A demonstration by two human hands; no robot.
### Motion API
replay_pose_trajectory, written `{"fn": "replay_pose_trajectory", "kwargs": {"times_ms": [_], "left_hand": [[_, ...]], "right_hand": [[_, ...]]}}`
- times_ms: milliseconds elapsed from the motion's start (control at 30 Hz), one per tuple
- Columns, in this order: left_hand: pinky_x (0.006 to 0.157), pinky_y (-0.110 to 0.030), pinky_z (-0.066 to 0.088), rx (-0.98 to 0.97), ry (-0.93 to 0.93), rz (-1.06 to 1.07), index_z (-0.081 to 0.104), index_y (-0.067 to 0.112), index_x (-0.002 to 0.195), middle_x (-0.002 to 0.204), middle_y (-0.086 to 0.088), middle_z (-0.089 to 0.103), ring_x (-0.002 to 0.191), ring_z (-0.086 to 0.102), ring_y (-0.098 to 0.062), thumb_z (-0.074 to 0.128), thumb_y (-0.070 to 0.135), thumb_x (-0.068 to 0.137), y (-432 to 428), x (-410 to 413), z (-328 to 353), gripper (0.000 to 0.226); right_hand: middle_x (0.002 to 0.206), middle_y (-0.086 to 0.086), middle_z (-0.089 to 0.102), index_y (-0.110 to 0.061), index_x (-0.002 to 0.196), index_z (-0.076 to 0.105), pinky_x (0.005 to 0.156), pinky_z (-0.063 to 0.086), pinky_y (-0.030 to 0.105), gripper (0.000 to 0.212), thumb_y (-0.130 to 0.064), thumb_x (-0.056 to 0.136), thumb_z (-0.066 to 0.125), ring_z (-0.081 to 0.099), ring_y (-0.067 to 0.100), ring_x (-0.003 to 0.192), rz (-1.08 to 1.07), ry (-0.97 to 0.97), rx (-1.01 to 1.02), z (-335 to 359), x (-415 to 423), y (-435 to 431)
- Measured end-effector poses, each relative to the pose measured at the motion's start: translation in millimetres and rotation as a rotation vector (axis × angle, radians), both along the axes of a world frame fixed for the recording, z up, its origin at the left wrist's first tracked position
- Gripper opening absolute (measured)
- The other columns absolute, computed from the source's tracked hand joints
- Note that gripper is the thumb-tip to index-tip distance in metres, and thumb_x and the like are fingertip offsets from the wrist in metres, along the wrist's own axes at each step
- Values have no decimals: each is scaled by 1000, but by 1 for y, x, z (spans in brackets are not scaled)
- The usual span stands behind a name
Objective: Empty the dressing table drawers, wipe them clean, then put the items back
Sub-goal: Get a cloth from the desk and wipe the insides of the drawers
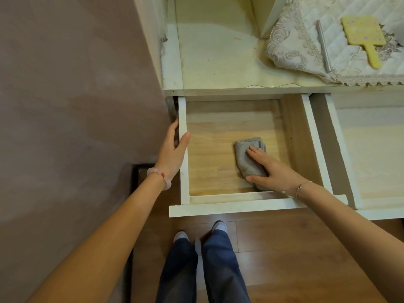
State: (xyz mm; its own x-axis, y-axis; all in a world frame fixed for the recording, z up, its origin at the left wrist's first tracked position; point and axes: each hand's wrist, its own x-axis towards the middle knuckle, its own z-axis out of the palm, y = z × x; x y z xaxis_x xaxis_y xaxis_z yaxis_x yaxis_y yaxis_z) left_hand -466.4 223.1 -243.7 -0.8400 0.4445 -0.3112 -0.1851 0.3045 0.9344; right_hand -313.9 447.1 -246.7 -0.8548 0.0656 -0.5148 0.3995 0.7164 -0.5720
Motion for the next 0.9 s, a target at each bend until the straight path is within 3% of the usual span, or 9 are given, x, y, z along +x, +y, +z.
{"fn": "replay_pose_trajectory", "kwargs": {"times_ms": [167, 300, 367, 533, 733, 900], "left_hand": [[98, -21, 40, 2, -11, 9, 27, 26, 144, 141, 4, 42, 126, 42, -10, 45, 26, 98, 0, -1, -1, 50], [85, -6, 42, 1, 3, 22, 27, 25, 145, 141, 6, 42, 124, 42, -6, 44, 26, 98, 1, 2, -1, 50], [84, -7, 43, 0, 6, 28, 26, 25, 145, 141, 5, 42, 124, 42, -6, 43, 26, 98, 2, 2, -1, 49], [95, -18, 41, -10, 6, 28, 26, 24, 145, 142, 3, 41, 126, 42, -10, 42, 26, 99, 2, 1, -1, 50], [104, -28, 38, -41, 29, 21, 27, 22, 145, 142, 1, 41, 128, 41, -12, 43, 25, 98, 3, 1, -1, 50], [104, -26, 37, -43, 20, 17, 27, 22, 145, 143, 3, 40, 130, 40, -10, 43, 26, 98, 2, 2, 1, 50]], "right_hand": [[155, -1, -14, -18, 147, -4, 117, -2, 32, 80, -40, 92, 49, -16, 11, 141, 131, -11, 199, -17, -4, 1], [154, 0, -14, -12, 147, -3, 110, -10, 20, 80, -32, 92, 52, -20, 10, 137, 152, 19, 98, -21, -9, 1], [152, -2, -15, -11, 147, -3, 108, -11, 17, 79, -29, 93, 52, -21, 10, 136, 175, 22, 71, -21, -10, 1], [152, -2, -14, -15, 144, -5, 118, -4, 31, 77, -30, 93, 50, -17, 15, 141, 314, 55, 69, -22, -13, -3], [147, -7, -17, -12, 147, 0, 107, -17, 17, 72, -31, 96, 46, -20, 8, 137, 543, 133, 91, -24, -30, -34], [151, -11, 4, -15, 147, 17, 110, -7, 10, 77, -33, 87, 62, -3, 3, 140, 466, 189, -8, -25, -32, -25]]}}
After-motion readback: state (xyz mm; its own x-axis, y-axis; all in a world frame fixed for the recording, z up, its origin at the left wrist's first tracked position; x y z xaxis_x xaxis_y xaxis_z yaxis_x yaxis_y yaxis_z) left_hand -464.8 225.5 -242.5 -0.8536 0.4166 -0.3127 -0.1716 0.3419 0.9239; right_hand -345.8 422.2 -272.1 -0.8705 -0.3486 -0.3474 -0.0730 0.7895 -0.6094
